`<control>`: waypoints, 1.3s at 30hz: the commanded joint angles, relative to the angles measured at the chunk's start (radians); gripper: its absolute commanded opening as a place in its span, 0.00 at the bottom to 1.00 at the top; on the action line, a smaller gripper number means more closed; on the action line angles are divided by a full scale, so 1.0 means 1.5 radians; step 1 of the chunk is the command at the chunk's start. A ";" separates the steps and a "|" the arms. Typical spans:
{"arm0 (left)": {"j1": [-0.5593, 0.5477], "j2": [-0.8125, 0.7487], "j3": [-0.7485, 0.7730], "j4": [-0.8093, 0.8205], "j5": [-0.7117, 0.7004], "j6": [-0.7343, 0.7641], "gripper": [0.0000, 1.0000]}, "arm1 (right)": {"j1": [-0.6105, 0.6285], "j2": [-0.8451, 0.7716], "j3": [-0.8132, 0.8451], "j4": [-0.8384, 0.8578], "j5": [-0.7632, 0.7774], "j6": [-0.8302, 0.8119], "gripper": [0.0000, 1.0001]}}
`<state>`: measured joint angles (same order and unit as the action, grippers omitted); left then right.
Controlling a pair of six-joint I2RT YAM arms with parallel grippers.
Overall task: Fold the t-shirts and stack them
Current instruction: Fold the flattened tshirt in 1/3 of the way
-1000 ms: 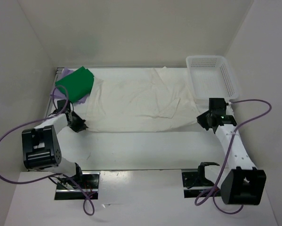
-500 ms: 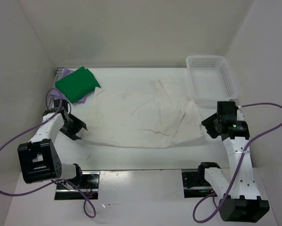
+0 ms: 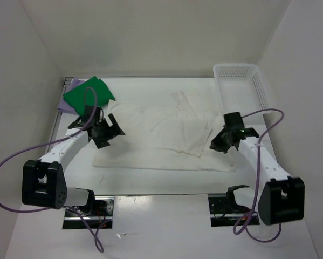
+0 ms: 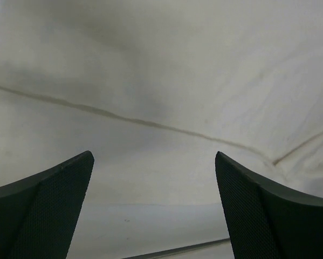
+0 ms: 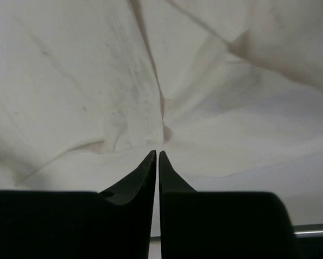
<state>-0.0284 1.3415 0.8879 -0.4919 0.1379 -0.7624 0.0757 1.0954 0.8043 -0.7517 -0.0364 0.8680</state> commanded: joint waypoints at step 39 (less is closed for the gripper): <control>-0.300 -0.334 -0.214 0.130 0.081 -0.151 1.00 | 0.204 0.111 -0.129 0.183 0.085 0.127 0.32</control>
<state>-0.4637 0.8448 0.5247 -0.2790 0.3225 -1.0203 0.3794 1.2510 0.6170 -0.4713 0.0502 1.0393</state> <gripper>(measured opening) 0.998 0.327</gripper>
